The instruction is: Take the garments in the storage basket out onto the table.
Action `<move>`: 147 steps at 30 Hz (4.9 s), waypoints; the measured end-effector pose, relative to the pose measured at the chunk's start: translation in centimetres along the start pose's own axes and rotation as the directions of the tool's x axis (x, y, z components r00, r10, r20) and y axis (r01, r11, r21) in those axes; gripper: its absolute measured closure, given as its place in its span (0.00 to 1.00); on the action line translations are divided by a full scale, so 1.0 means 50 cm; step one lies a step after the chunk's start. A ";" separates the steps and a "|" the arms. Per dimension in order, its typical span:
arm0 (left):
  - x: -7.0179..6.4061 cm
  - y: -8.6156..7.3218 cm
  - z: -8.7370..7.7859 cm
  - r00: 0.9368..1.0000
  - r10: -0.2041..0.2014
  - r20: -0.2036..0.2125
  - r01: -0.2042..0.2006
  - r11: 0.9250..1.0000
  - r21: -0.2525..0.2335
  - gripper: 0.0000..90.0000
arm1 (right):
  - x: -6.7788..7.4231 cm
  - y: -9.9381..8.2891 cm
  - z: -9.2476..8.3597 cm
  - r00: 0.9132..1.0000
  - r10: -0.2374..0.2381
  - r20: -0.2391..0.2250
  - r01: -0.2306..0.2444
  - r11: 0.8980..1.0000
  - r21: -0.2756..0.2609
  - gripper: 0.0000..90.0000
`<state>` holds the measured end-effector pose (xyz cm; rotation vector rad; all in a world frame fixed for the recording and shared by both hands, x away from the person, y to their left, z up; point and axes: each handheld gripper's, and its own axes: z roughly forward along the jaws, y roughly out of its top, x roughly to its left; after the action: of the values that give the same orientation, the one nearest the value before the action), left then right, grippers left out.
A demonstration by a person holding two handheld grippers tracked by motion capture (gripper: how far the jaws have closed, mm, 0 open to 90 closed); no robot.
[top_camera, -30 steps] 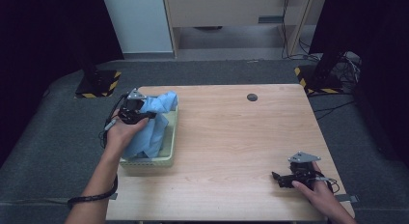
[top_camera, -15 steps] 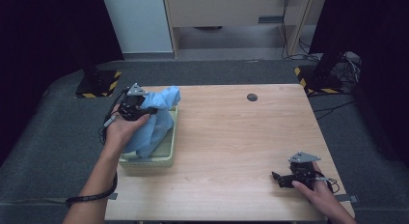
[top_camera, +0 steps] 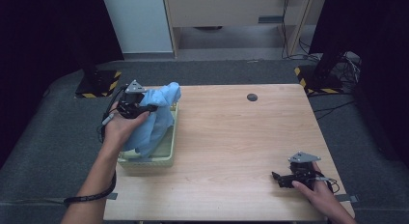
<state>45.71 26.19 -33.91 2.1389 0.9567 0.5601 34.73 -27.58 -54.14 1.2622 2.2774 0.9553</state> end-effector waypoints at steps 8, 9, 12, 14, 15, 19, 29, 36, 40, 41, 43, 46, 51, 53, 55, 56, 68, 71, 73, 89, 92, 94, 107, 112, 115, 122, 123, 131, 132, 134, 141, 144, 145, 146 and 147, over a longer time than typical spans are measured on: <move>0.005 0.001 -0.004 1.000 -0.006 0.000 0.006 1.000 -0.005 0.87 | 0.000 0.000 0.000 1.000 0.000 0.000 0.000 1.000 0.000 0.01; 0.005 0.001 -0.003 1.000 -0.006 0.000 0.006 1.000 -0.005 0.87 | 0.000 0.000 0.000 1.000 0.000 0.000 0.000 1.000 0.000 0.01; 0.007 0.001 -0.001 1.000 -0.013 0.002 0.013 1.000 -0.008 0.87 | 0.000 0.000 0.000 1.000 0.000 0.000 0.000 1.000 0.000 0.01; 0.009 0.002 -0.001 1.000 -0.018 0.003 0.018 1.000 -0.013 0.87 | 0.000 0.000 0.000 1.000 0.000 0.000 0.000 1.000 0.000 0.01; 0.009 0.003 -0.001 1.000 -0.017 0.003 0.017 1.000 -0.012 0.87 | 0.000 0.000 0.000 1.000 0.000 0.001 0.000 1.000 0.000 0.01; 0.008 0.009 -0.006 1.000 -0.014 0.001 0.014 1.000 -0.023 0.87 | 0.000 0.000 0.000 1.000 0.000 0.000 0.000 1.000 0.000 0.01; -0.012 0.035 -0.029 1.000 0.007 0.008 -0.006 0.998 -0.060 0.87 | 0.000 0.000 0.000 1.000 0.000 0.000 0.000 1.000 0.000 0.01; -0.030 0.054 -0.044 0.999 0.029 0.022 -0.028 0.996 -0.085 0.87 | 0.000 0.000 0.000 1.000 0.000 0.000 0.000 1.000 0.000 0.01; -0.043 0.063 -0.051 0.998 0.045 0.035 -0.041 0.994 -0.100 0.87 | 0.000 0.000 0.000 1.000 0.000 0.000 0.000 1.000 0.000 0.01; -0.047 0.065 -0.053 0.998 0.050 0.036 -0.046 0.994 -0.102 0.87 | 0.000 0.000 0.000 1.000 0.000 0.000 0.000 1.000 0.000 0.01; -0.054 0.071 -0.056 0.997 0.058 0.043 -0.053 0.993 -0.106 0.87 | 0.000 0.000 0.000 1.000 0.000 0.000 0.000 1.000 0.000 0.01; -0.066 0.081 -0.060 0.996 0.074 0.048 -0.068 0.991 -0.111 0.87 | 0.000 0.000 0.000 1.000 0.000 0.000 0.000 1.000 0.000 0.01; -0.089 0.099 -0.069 0.993 0.097 0.062 -0.088 0.988 -0.127 0.87 | 0.000 0.000 0.000 1.000 0.000 0.000 0.000 1.000 0.000 0.01; -0.099 0.106 -0.070 0.992 0.110 0.066 -0.101 0.986 -0.129 0.87 | 0.000 0.000 0.000 1.000 0.000 0.000 0.000 1.000 0.000 0.01; -0.108 0.112 -0.070 0.990 0.120 0.071 -0.110 0.985 -0.130 0.87 | 0.000 0.000 0.000 1.000 0.000 0.001 0.000 1.000 0.000 0.01; -0.113 0.115 -0.069 0.989 0.125 0.077 -0.115 0.985 -0.130 0.87 | 0.000 0.000 0.000 1.000 0.000 0.000 0.000 1.000 0.000 0.01; -0.168 0.149 -0.043 0.977 0.175 0.118 -0.160 0.979 -0.127 0.87 | 0.000 0.000 0.000 1.000 -0.001 0.000 0.001 1.000 0.000 0.01; -0.181 0.156 -0.035 0.974 0.189 0.128 -0.174 0.977 -0.123 0.87 | 0.000 0.000 0.000 1.000 -0.002 0.001 0.002 1.000 0.000 0.01; -0.189 0.159 -0.029 0.971 0.195 0.136 -0.179 0.977 -0.119 0.87 | 0.000 0.000 0.000 1.000 -0.002 0.001 0.002 1.000 0.000 0.01; -0.252 0.181 0.009 0.953 0.232 0.194 -0.212 0.970 -0.121 0.87 | 0.000 0.000 0.000 1.000 -0.002 0.001 0.002 1.000 0.000 0.01; -0.264 0.183 0.020 0.950 0.240 0.202 -0.220 0.969 -0.115 0.87 | 0.000 0.000 0.000 1.000 -0.002 0.001 0.002 1.000 0.000 0.01; -0.270 0.183 0.027 0.948 0.243 0.207 -0.224 0.968 -0.112 0.87 | 0.000 0.000 0.000 1.000 -0.002 0.001 0.002 1.000 0.000 0.01; -0.298 0.172 0.067 0.942 0.239 0.234 -0.222 0.970 -0.095 0.86 | 0.000 0.000 0.000 1.000 -0.003 0.000 0.003 1.000 0.000 0.01; -0.317 0.171 0.082 0.937 0.243 0.249 -0.226 0.969 -0.095 0.86 | 0.000 0.000 0.000 1.000 -0.003 -0.001 0.003 1.000 0.000 0.01; -0.336 0.170 0.092 0.931 0.256 0.262 -0.240 0.966 -0.093 0.86 | -0.001 0.000 0.000 1.000 -0.004 0.000 0.004 1.000 -0.001 0.01; -0.383 0.163 0.117 0.912 0.268 0.310 -0.251 0.963 -0.097 0.86 | -0.001 0.000 0.000 1.000 -0.004 -0.001 0.004 1.000 0.000 0.01; -0.389 0.163 0.120 0.909 0.271 0.316 -0.252 0.963 -0.099 0.86 | -0.001 0.000 0.000 1.000 -0.004 -0.001 0.004 1.000 0.000 0.01; -0.412 0.143 0.164 0.909 0.255 0.331 -0.243 0.967 -0.078 0.86 | -0.001 0.000 0.000 1.000 -0.004 -0.001 0.004 1.000 0.000 0.01; -0.413 0.137 0.173 0.910 0.247 0.332 -0.237 0.969 -0.072 0.86 | -0.001 0.000 0.000 1.000 -0.003 -0.001 0.003 1.000 0.000 0.01; -0.414 0.126 0.193 0.913 0.233 0.334 -0.226 0.972 -0.059 0.86 | -0.001 0.000 0.000 1.000 -0.004 -0.001 0.004 1.000 0.000 0.01; -0.424 0.084 0.264 0.917 0.178 0.356 -0.186 0.982 -0.011 0.86 | -0.001 0.000 0.001 1.000 -0.005 -0.003 0.005 1.000 0.000 0.01; -0.431 0.066 0.293 0.914 0.130 0.385 -0.141 0.990 0.000 0.85 | 0.000 0.000 0.000 1.000 -0.004 -0.003 0.004 1.000 0.001 0.01; -0.435 0.060 0.302 0.910 0.116 0.398 -0.128 0.992 0.002 0.85 | 0.000 0.001 0.000 1.000 -0.003 -0.002 0.003 1.000 0.001 0.01; -0.440 0.055 0.310 0.908 0.109 0.404 -0.122 0.993 0.006 0.85 | 0.000 0.001 0.000 1.000 -0.002 -0.002 0.002 1.000 0.001 0.01; -0.446 0.050 0.318 0.907 0.104 0.408 -0.120 0.993 0.012 0.85 | 0.000 0.001 0.000 1.000 -0.002 -0.002 0.002 1.000 0.002 0.01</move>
<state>42.73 0.99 -44.45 2.2326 0.6172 0.1345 34.75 -27.55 -54.13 1.2600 2.2808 0.9545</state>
